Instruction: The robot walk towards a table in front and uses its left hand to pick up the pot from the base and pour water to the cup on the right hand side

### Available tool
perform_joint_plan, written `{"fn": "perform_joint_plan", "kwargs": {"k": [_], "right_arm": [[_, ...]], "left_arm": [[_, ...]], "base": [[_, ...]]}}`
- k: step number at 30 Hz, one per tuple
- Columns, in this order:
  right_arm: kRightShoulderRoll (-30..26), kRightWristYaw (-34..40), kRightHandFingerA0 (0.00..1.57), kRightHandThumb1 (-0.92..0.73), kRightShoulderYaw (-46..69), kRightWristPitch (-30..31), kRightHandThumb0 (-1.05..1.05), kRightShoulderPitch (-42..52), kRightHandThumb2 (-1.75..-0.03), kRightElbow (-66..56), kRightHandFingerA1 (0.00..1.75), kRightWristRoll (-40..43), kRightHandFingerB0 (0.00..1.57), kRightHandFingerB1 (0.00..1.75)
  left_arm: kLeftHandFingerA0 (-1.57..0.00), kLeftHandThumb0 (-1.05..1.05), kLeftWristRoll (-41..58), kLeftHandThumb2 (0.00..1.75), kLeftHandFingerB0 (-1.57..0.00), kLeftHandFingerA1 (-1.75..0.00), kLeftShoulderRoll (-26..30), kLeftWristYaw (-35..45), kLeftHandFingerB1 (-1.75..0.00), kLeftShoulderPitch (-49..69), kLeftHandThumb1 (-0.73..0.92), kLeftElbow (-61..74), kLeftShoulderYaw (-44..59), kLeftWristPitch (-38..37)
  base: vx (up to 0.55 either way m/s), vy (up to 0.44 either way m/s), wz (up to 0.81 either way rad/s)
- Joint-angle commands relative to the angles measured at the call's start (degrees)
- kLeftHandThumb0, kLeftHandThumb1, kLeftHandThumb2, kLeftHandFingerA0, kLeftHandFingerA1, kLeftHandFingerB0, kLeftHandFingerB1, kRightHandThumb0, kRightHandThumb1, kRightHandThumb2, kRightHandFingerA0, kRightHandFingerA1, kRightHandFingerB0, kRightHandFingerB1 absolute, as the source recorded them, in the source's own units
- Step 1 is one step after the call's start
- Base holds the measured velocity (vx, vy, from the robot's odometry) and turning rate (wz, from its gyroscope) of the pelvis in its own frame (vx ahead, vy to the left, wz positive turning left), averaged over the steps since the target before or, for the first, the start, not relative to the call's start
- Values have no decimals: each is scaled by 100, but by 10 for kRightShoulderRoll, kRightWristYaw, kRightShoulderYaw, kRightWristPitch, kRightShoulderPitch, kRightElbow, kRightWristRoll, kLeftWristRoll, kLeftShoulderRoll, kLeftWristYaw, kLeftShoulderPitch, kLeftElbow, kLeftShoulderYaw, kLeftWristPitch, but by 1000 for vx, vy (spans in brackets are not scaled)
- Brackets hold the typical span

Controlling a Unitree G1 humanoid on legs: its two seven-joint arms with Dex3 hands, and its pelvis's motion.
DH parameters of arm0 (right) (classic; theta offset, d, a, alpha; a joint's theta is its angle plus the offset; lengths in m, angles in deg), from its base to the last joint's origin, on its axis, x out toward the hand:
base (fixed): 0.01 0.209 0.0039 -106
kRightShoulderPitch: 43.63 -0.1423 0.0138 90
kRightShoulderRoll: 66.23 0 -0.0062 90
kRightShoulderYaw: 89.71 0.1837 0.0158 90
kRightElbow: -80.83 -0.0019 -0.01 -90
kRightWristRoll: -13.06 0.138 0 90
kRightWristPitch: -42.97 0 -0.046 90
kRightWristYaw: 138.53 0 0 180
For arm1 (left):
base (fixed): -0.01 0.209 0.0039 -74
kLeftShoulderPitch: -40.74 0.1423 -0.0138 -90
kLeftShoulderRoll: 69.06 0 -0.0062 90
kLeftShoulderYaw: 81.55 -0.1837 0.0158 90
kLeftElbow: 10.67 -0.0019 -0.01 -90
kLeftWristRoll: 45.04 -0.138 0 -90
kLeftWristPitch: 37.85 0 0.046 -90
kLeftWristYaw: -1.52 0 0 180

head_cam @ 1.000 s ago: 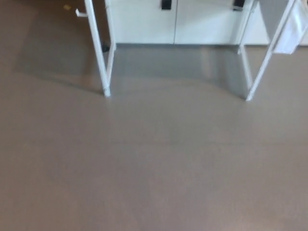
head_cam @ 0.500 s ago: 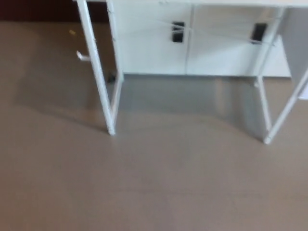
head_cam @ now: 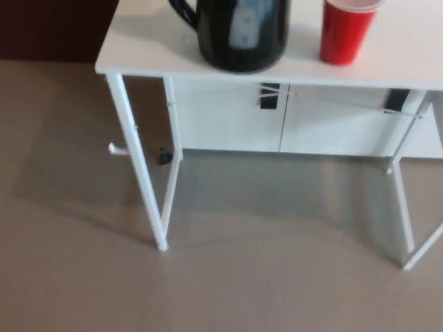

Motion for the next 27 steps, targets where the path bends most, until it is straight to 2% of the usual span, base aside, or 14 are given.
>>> {"fn": "perform_joint_plan", "kwargs": {"k": [1,3,4,13,14,17,24,25,27], "right_arm": [[-2,6,68,-59,1,-3,-36,-17,-58,2,63,1,44,43],[-2,6,68,-59,1,-4,-36,-18,-58,4,63,1,44,43],[-1,6,67,-59,2,-1,-35,-23,-58,3,63,3,44,43],[-3,7,70,-59,3,22,-36,-51,-58,-5,66,2,43,42],[-2,7,68,-60,3,19,-36,-51,-58,-3,63,2,43,42],[-2,7,67,-60,2,17,-37,-51,-57,-3,64,2,44,43],[-5,6,69,-60,-4,28,-37,-76,-58,-8,65,-5,43,41],[-4,7,69,-60,-4,32,-37,-77,-57,-10,63,-4,44,41],[-3,8,68,-60,-4,39,-35,-78,-58,-20,62,-3,44,42]], "left_arm": [[-55,-33,-6,69,-44,-55,13,-8,-47,-8,52,11,-3,-7],[-55,-33,-5,69,-44,-55,13,-9,-47,-8,52,13,-3,-6],[-58,-27,-5,58,-46,-48,14,-8,-40,-11,61,13,-4,-6],[-55,-25,-1,58,-45,-46,10,-12,-39,-33,62,9,-4,1],[-52,-32,-1,68,-43,-52,10,-13,-46,-33,54,7,-2,0],[-52,-33,-3,69,-42,-53,12,-14,-46,-33,54,1,-2,-1],[-54,-32,-7,69,-44,-53,15,-21,-46,-52,55,0,-5,-4],[-57,-24,-7,59,-46,-47,15,-21,-40,-52,63,1,-5,-3],[-56,-26,-6,59,-46,-47,15,-22,-39,-54,63,6,-5,1]], "base": [[390,186,-19],[343,147,1],[347,90,6],[341,-47,8],[397,-216,69],[272,-158,14],[108,18,-11],[13,131,-6],[63,118,-8]]}}
